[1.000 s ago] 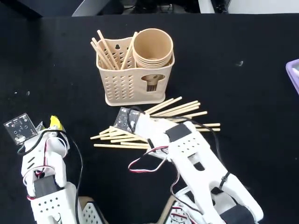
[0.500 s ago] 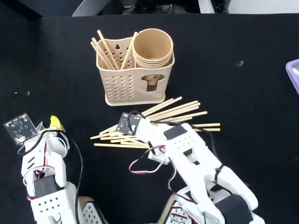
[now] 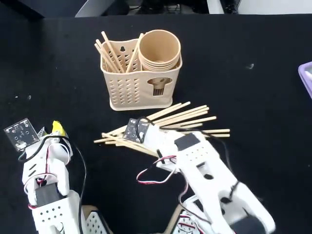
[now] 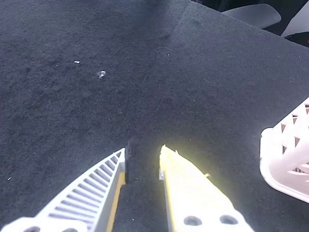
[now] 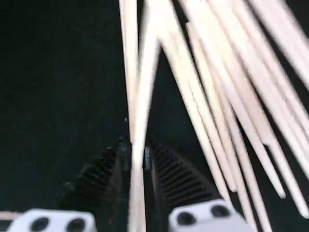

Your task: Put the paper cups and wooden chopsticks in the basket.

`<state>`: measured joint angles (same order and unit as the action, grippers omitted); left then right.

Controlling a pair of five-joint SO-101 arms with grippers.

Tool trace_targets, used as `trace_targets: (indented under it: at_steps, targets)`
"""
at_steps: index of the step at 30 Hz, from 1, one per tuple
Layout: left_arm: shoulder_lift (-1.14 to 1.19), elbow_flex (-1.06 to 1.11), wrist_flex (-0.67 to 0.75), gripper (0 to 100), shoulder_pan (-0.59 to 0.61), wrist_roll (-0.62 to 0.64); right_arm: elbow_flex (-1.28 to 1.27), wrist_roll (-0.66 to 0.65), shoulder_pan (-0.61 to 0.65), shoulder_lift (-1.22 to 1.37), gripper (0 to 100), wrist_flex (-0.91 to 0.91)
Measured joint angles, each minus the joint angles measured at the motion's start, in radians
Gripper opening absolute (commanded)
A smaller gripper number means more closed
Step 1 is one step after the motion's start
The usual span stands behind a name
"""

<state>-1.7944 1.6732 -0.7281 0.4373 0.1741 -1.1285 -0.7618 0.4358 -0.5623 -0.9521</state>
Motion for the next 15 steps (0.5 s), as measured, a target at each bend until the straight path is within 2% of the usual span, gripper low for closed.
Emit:
trace_targets:
  at_steps: [5, 10, 12, 15]
  targets:
    - [0.0, 0.0, 0.0, 13, 0.0, 0.0, 0.009, 0.0, 0.0, -0.15, 1.1, -0.072]
    - [0.0, 0.0, 0.0, 13, 0.0, 0.0, 0.008, 0.0, 0.0, -0.155, 1.5, 0.057]
    - [0.0, 0.0, 0.0, 13, 0.0, 0.0, 0.003, 0.0, 0.0, -0.117, 5.4, 0.094]
    - [0.0, 0.0, 0.0, 13, 0.0, 0.0, 0.003, 0.023, 0.0, -0.043, 17.2, 0.112]
